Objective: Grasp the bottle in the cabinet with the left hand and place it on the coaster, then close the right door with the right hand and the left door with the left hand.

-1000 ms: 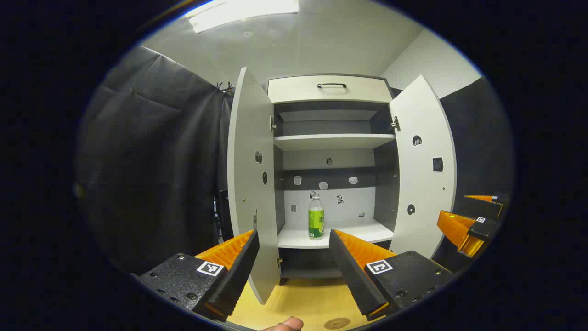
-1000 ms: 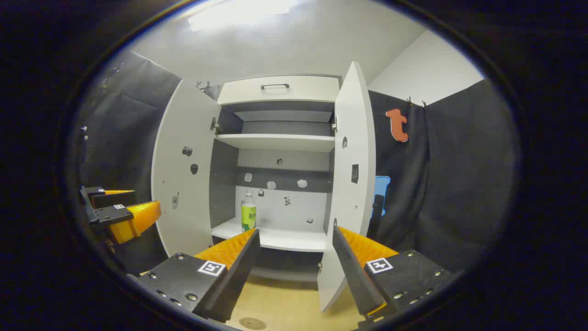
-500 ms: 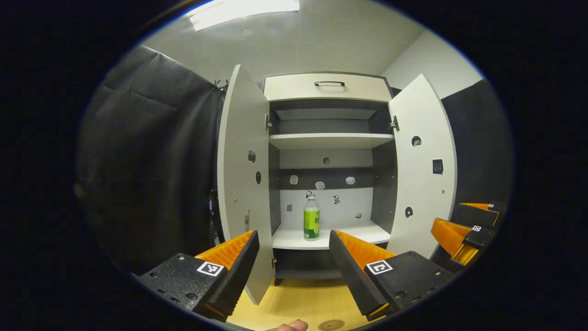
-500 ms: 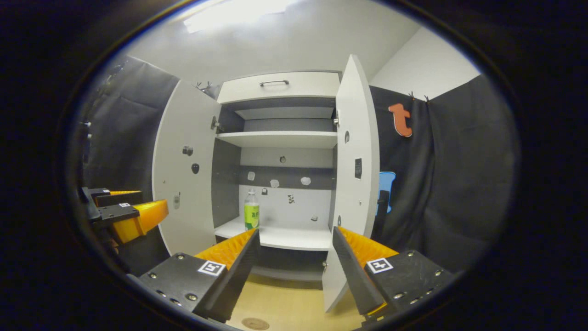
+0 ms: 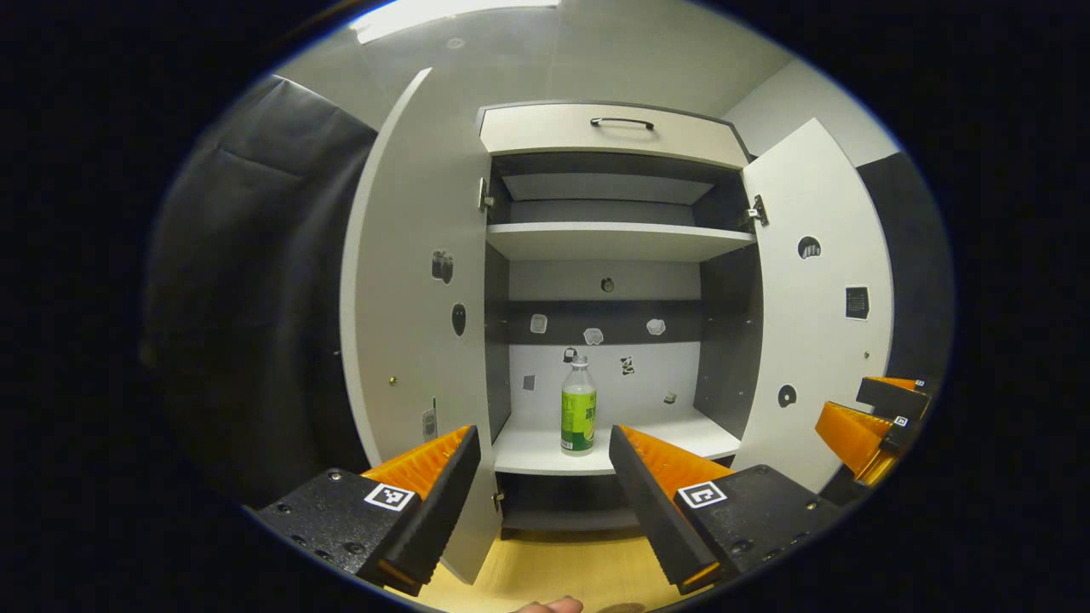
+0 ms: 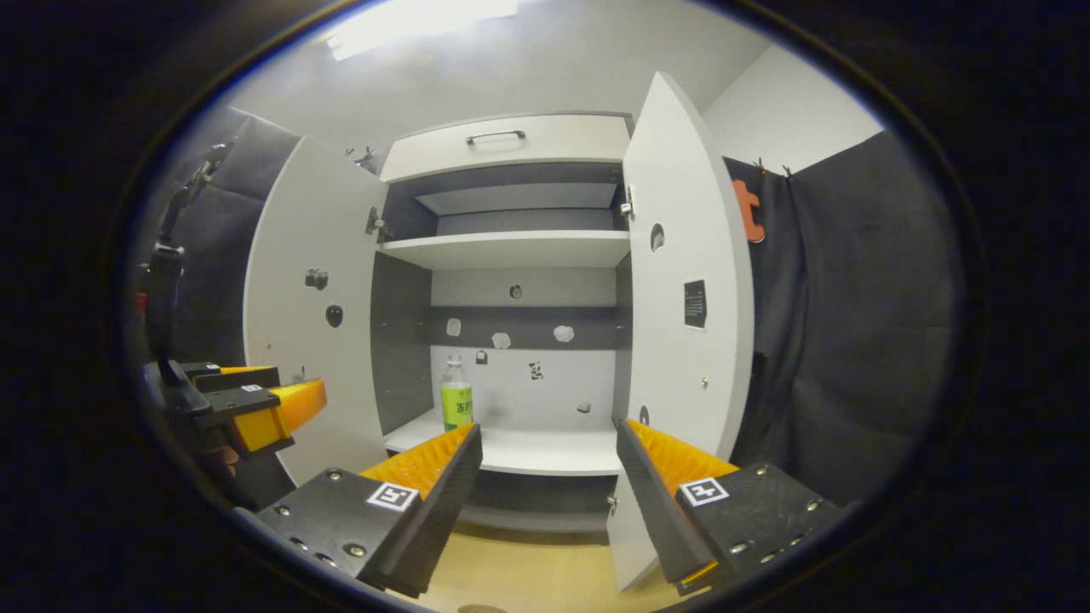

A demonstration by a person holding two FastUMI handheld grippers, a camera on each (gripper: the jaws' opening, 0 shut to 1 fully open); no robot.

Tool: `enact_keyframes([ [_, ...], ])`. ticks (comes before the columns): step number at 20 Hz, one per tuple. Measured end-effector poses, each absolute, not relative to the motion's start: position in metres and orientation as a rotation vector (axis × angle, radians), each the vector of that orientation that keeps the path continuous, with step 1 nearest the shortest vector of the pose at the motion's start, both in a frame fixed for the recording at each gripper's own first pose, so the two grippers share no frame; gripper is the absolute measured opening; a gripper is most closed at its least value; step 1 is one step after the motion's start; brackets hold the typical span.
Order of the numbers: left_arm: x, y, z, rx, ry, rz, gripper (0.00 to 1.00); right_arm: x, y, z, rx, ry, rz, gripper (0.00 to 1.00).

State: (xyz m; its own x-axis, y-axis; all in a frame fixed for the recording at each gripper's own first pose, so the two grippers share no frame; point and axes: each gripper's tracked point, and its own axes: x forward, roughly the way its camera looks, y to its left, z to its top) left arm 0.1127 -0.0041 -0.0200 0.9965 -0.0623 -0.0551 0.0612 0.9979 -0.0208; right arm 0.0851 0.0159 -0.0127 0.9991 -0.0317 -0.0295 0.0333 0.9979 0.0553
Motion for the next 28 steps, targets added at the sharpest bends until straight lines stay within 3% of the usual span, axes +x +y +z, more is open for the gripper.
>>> enact_keyframes([
  [11, 0.221, -0.033, -0.055, -0.073, 0.068, -0.160, 0.96, 0.137, 0.021, -0.024, 0.040, 0.035, -0.057, 0.96],
  [20, 0.326, -0.060, -0.098, -0.097, 0.086, -0.211, 0.95, 0.129, 0.032, -0.033, -0.019, 0.021, -0.031, 0.96],
  [28, 0.389, -0.077, -0.134, -0.082, 0.125, -0.239, 0.95, 0.124, 0.026, -0.043, 0.193, 0.086, -0.060, 0.96],
])
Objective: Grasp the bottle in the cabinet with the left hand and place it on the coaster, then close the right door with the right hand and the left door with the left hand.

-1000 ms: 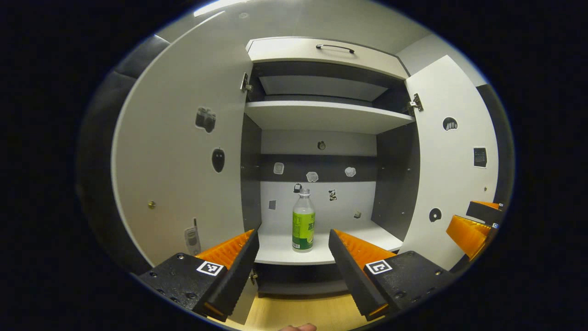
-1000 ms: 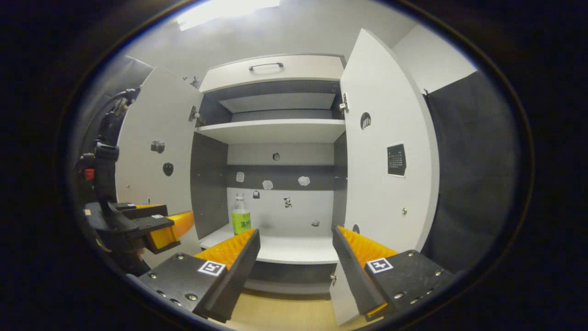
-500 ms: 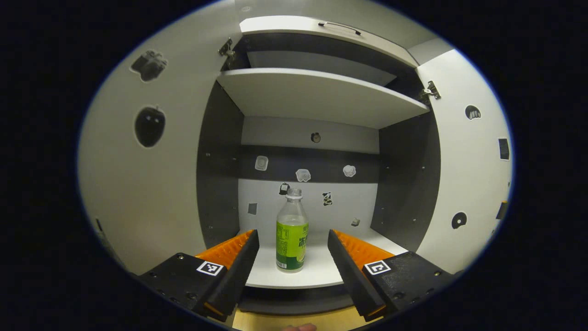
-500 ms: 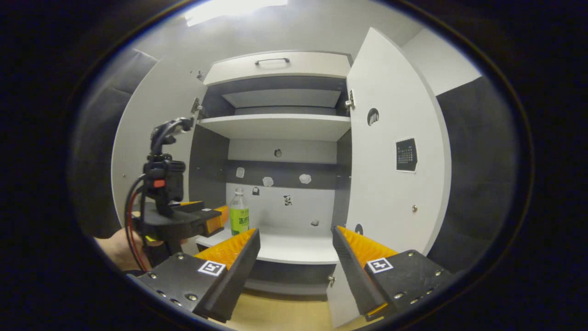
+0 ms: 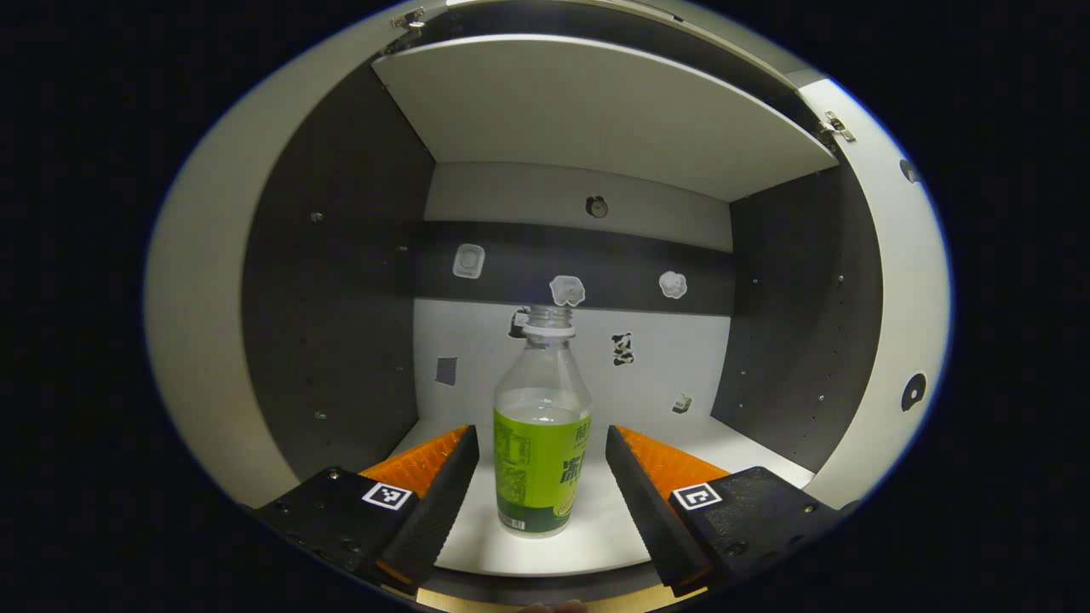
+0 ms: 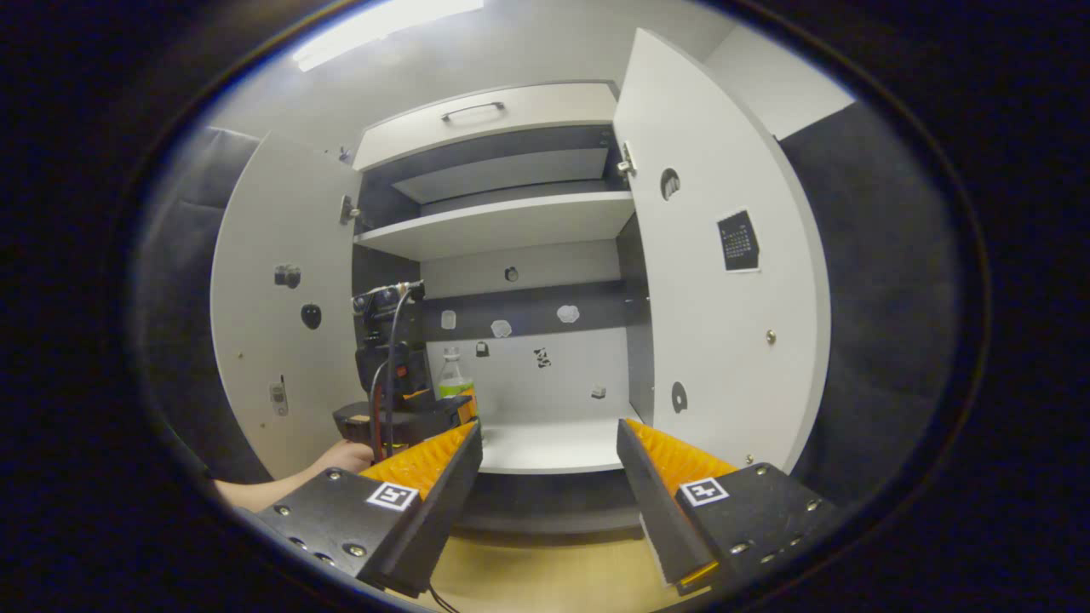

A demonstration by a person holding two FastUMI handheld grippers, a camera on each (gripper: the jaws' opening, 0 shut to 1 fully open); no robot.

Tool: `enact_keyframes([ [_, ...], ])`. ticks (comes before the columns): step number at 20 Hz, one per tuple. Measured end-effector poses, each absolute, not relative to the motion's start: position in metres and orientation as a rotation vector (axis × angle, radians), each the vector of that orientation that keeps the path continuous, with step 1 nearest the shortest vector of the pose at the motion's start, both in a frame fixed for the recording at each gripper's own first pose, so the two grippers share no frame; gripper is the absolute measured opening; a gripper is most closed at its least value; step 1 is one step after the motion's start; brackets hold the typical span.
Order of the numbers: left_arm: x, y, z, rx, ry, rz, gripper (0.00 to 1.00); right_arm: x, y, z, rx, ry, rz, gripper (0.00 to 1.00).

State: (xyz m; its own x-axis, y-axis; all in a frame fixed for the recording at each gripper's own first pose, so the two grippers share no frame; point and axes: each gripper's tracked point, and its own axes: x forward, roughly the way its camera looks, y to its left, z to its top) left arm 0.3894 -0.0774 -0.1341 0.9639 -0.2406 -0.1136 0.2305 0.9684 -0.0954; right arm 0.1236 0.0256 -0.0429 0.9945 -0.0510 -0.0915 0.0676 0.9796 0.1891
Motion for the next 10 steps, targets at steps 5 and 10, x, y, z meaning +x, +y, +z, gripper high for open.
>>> enact_keyframes([
  [5, 0.427, -0.079, -0.145, -0.040, 0.114, -0.209, 0.95, 0.103, 0.012, -0.057, 0.273, 0.163, -0.103, 0.96],
  [10, 0.410, -0.075, -0.144, -0.047, 0.146, -0.182, 0.81, 0.088, -0.003, -0.060, 0.260, 0.159, -0.127, 0.96],
])
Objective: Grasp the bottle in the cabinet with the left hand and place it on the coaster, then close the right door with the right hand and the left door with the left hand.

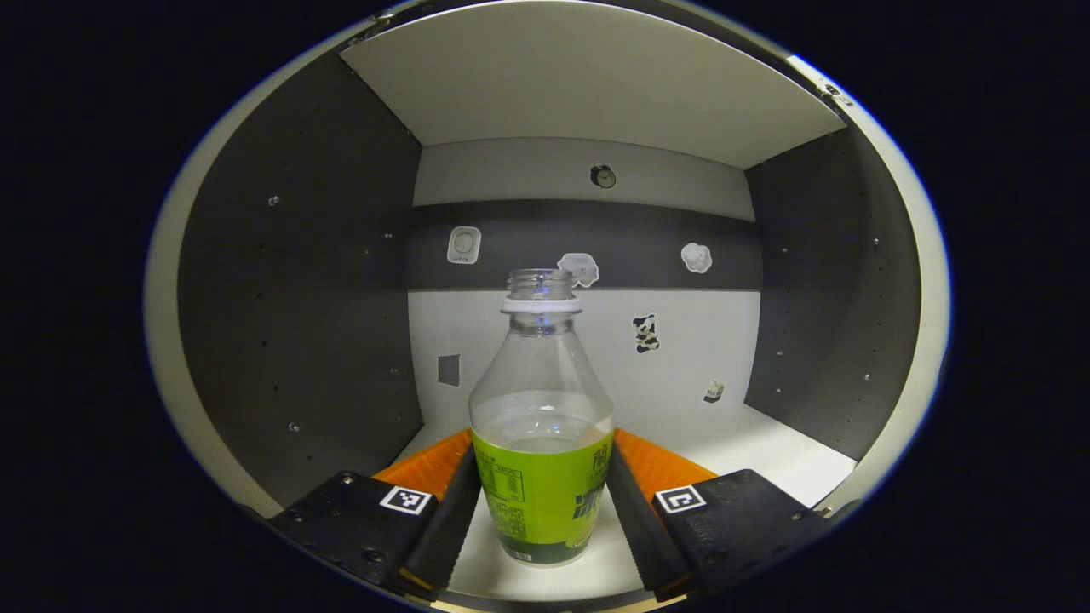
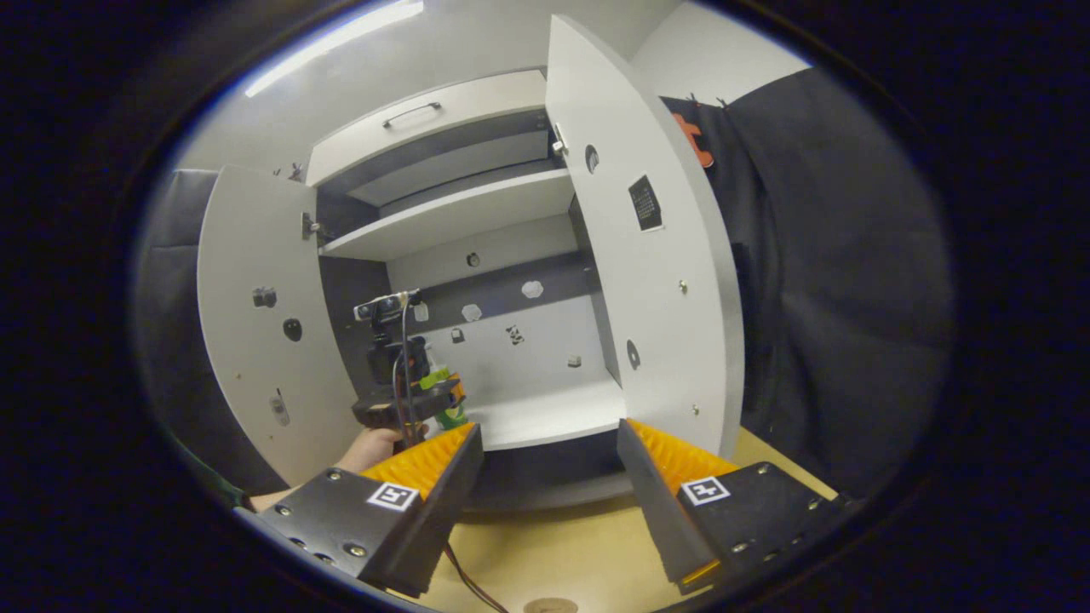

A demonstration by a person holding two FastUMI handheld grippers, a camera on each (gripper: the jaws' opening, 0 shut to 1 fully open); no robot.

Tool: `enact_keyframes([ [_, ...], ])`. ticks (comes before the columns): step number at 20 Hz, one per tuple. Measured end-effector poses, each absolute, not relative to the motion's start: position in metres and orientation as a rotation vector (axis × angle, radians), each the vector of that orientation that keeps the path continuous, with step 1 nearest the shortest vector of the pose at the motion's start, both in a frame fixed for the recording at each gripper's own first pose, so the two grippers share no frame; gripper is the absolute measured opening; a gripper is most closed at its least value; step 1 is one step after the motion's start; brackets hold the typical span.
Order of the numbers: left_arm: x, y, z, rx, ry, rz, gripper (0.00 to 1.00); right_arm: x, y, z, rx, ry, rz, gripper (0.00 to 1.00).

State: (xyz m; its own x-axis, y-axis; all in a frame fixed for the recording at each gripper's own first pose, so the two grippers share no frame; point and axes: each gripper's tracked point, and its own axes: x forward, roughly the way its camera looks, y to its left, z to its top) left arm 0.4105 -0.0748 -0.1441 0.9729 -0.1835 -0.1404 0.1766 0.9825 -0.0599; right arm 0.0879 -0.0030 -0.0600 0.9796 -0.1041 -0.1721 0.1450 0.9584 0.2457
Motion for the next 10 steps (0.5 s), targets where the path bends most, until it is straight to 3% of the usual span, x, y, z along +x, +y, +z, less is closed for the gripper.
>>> enact_keyframes([
  [6, 0.343, -0.069, -0.100, -0.063, 0.082, -0.207, 0.81, 0.064, -0.008, -0.039, 0.136, 0.084, -0.091, 0.93],
  [10, 0.286, -0.060, -0.067, -0.067, 0.048, -0.211, 0.80, 0.047, -0.012, -0.024, 0.126, 0.033, -0.055, 0.96],
])
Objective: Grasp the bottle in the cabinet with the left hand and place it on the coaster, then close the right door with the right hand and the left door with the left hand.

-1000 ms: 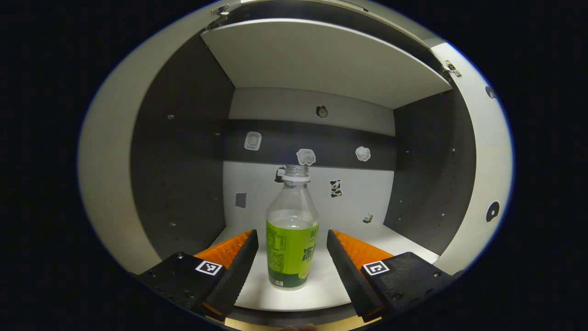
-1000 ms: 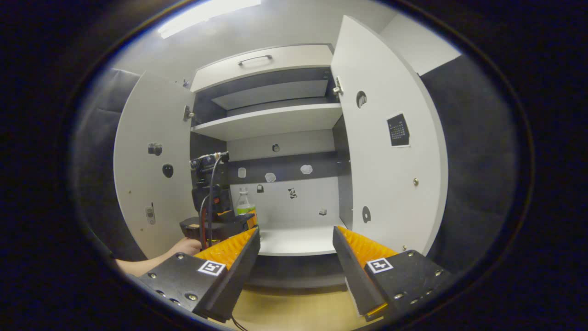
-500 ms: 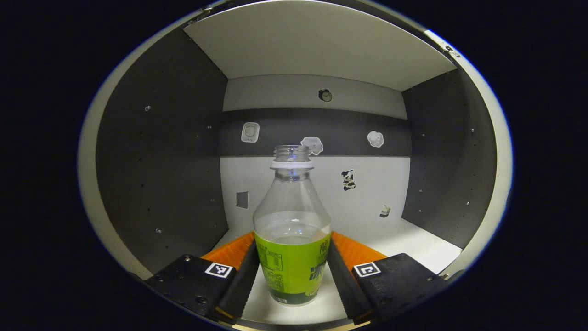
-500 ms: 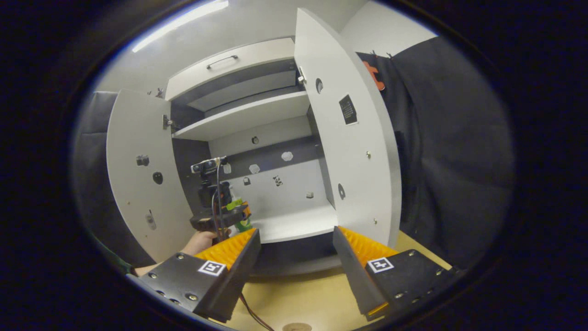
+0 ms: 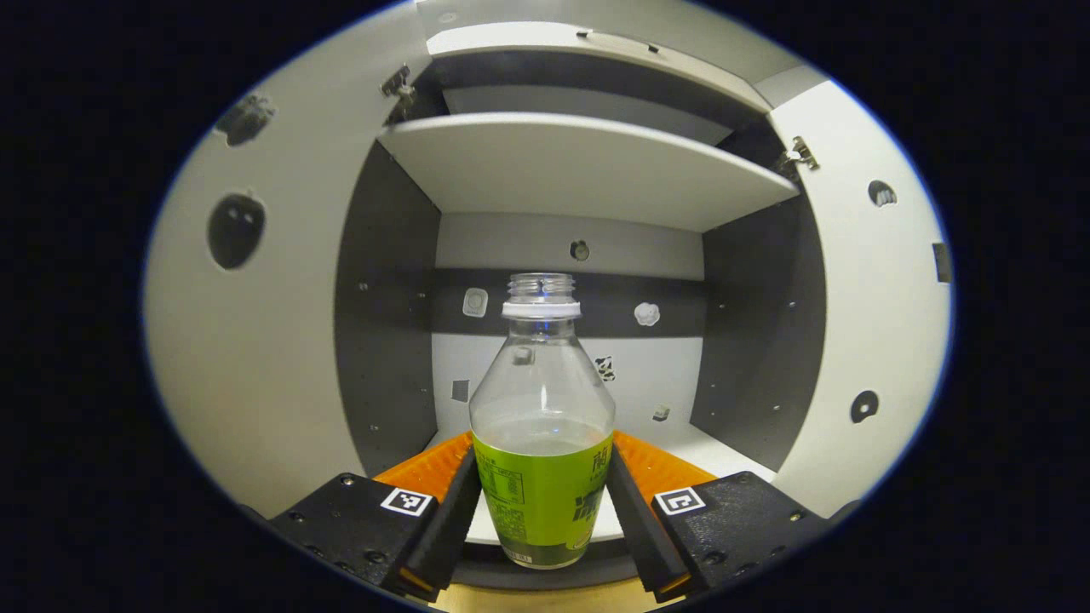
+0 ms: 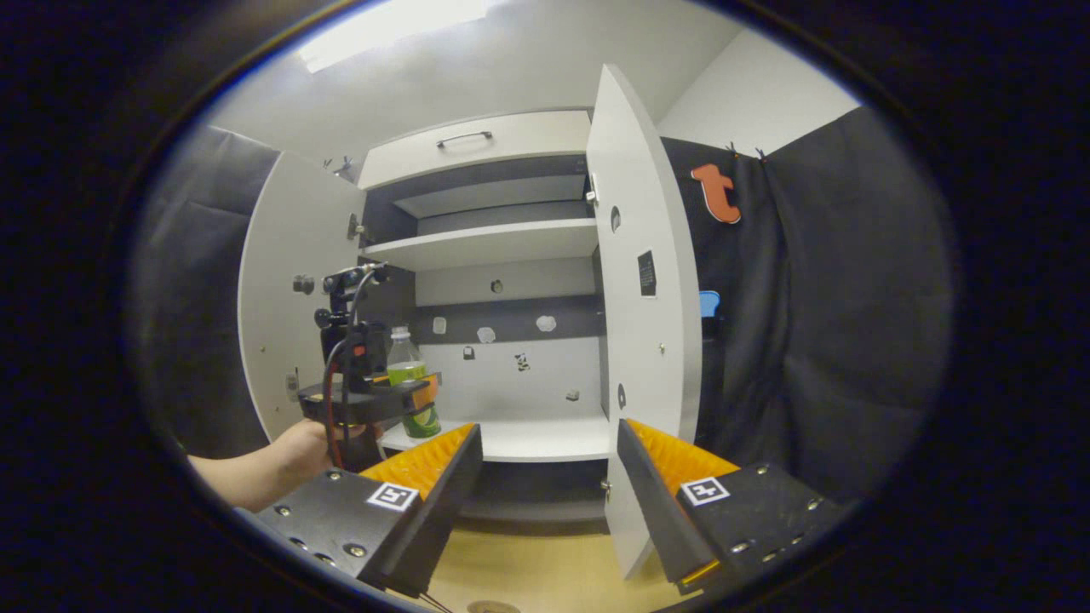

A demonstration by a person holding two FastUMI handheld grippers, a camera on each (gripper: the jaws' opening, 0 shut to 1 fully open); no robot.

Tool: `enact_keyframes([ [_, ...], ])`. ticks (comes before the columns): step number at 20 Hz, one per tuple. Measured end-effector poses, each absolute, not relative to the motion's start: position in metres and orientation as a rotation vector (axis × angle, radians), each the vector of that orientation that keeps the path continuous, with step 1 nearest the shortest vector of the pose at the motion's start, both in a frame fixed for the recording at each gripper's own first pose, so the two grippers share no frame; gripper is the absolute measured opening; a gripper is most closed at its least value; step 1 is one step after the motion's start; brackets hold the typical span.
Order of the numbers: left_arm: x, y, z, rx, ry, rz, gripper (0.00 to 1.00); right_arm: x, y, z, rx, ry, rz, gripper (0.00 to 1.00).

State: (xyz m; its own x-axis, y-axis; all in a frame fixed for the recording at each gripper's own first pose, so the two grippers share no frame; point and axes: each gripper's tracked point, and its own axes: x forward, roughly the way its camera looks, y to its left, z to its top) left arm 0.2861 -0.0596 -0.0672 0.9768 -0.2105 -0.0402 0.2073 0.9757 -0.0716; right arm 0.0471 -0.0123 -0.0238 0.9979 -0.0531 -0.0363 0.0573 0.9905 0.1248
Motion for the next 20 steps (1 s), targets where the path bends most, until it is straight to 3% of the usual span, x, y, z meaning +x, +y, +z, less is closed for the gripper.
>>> enact_keyframes([
  [7, 0.192, -0.042, -0.052, -0.099, 0.063, -0.187, 0.80, 0.014, -0.014, -0.008, 0.121, -0.010, 0.010, 0.93],
  [9, 0.170, -0.038, -0.059, -0.086, 0.067, -0.180, 0.80, 0.010, -0.014, -0.007, 0.115, -0.013, 0.023, 0.96],
  [13, 0.137, -0.035, -0.092, -0.073, 0.097, -0.171, 0.80, -0.016, -0.008, -0.003, 0.043, -0.058, 0.046, 0.93],
  [18, 0.104, -0.064, -0.142, -0.086, 0.117, -0.318, 0.80, -0.029, 0.011, 0.001, 0.025, -0.078, 0.076, 0.96],
  [20, 0.089, -0.076, -0.167, -0.082, 0.138, -0.389, 0.80, -0.029, 0.016, 0.003, 0.058, -0.072, 0.085, 0.94],
])
